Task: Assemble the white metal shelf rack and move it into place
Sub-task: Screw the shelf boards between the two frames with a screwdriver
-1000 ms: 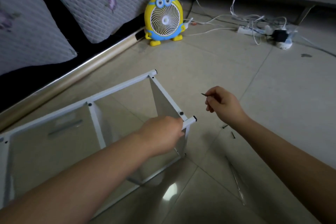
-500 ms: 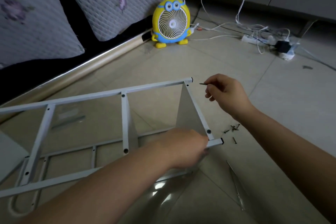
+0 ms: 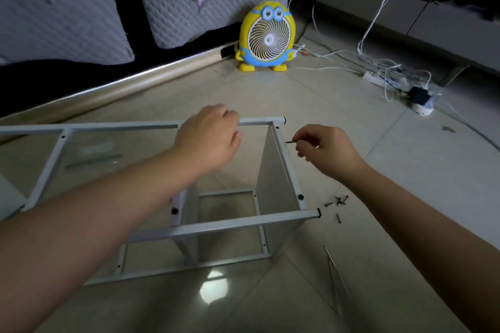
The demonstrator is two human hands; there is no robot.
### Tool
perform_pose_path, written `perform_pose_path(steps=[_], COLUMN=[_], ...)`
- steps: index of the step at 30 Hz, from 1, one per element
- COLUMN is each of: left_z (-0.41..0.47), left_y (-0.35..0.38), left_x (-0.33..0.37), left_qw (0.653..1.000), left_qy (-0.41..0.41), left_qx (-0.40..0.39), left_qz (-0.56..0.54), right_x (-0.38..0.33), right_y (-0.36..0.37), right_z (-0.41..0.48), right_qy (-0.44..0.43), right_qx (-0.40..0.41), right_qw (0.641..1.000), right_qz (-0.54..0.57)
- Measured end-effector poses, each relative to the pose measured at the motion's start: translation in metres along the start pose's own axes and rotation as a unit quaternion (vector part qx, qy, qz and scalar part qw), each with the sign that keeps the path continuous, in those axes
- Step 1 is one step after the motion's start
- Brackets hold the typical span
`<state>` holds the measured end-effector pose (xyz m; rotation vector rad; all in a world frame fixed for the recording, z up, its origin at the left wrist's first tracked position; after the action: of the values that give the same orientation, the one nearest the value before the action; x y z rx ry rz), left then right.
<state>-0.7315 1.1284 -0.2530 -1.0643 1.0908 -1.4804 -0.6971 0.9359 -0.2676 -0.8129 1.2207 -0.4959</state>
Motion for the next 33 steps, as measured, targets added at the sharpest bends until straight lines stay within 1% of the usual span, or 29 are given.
perform_pose_path(steps=[1, 3, 6, 7, 9, 12, 17, 19, 23, 29, 33], left_z=[0.01, 0.027, 0.038, 0.039, 0.04, 0.043, 0.042, 0.041, 0.041, 0.04, 0.042], left_y=[0.004, 0.015, 0.036, 0.042, 0.047, 0.05, 0.053, 0.053, 0.055, 0.056, 0.057], left_x=[-0.004, -0.009, -0.016, -0.016, -0.013, -0.005, -0.009, -0.01, -0.011, -0.011, -0.01], left_qw=[1.0, 0.997, 0.993, 0.993, 0.995, 0.996, 0.995, 0.994, 0.994, 0.994, 0.994], left_qy=[-0.014, -0.027, -0.043, -0.042, -0.03, -0.014, -0.01, -0.01, -0.004, 0.002, 0.004], left_qx=[-0.001, -0.028, -0.094, -0.102, -0.089, -0.063, -0.05, -0.048, -0.045, -0.038, -0.034], left_qz=[0.027, 0.07, 0.063, 0.05, 0.04, 0.058, 0.088, 0.097, 0.102, 0.103, 0.106], right_x=[-0.002, -0.006, -0.013, -0.015, -0.016, -0.015, -0.012, -0.013, -0.02, -0.021, -0.025], right_y=[-0.001, -0.002, -0.004, -0.004, -0.005, -0.008, -0.012, -0.012, -0.008, -0.001, -0.003], right_z=[0.003, 0.009, 0.022, 0.026, 0.034, 0.04, 0.043, 0.042, 0.04, 0.047, 0.05], right_qy=[-0.005, -0.014, -0.034, -0.039, -0.049, -0.054, -0.081, -0.097, -0.144, -0.144, -0.158], right_qx=[0.008, 0.025, 0.048, 0.049, 0.047, 0.037, -0.018, -0.029, -0.019, -0.065, -0.103], right_qw=[1.0, 0.999, 0.996, 0.994, 0.989, 0.979, 0.96, 0.956, 0.955, 0.934, 0.918], right_qz=[-0.009, -0.025, -0.065, -0.085, -0.131, -0.194, -0.266, -0.274, -0.257, -0.32, -0.349])
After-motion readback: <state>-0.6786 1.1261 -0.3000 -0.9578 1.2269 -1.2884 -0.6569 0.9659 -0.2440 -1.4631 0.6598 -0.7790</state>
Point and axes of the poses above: each hand's wrist, its own z-axis towards the middle knuckle, its own y-axis out of the palm, x = y × z, the point moved 3 cm from there along z, towards the middle knuckle, and after that the axes turned 3 degrees about x, right-handed, at the moved point
